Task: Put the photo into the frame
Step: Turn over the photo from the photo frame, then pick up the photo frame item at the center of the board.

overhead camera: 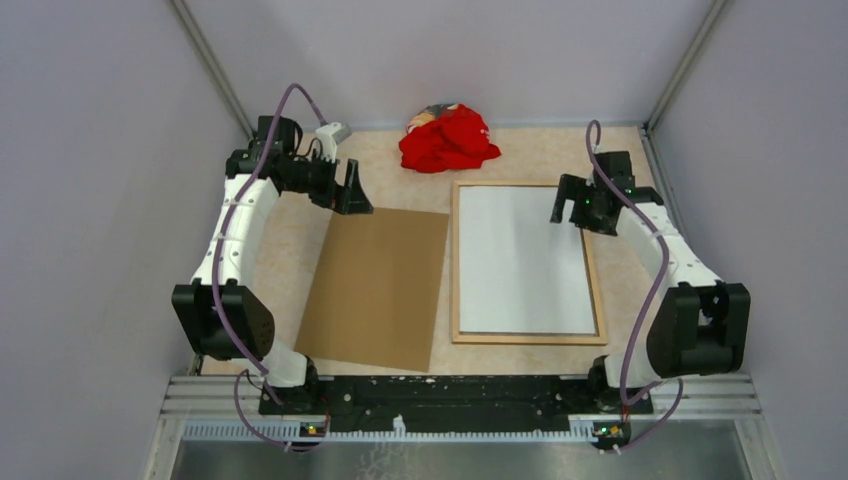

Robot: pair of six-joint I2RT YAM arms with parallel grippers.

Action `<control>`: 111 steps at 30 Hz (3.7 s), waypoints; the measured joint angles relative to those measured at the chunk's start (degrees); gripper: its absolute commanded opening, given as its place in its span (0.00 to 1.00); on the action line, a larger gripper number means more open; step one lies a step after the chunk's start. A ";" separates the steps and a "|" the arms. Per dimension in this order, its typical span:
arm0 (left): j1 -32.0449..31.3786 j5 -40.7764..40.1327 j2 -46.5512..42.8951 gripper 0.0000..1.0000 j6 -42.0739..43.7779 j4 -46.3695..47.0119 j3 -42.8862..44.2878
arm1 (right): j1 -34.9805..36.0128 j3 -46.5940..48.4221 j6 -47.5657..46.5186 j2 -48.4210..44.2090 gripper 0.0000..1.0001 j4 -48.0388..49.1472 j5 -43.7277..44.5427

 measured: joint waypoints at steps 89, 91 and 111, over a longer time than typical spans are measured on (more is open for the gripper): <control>15.12 -35.10 7.80 0.43 17.38 35.89 -33.83 | 46.21 0.85 49.77 24.63 0.89 39.10 -7.54; 15.39 -36.92 8.17 0.43 18.01 37.16 -33.70 | 46.07 0.37 50.88 23.89 0.88 43.12 -9.66; 14.29 -30.73 8.57 0.43 17.88 33.38 -32.52 | 46.82 1.22 63.65 23.98 0.82 85.11 -22.73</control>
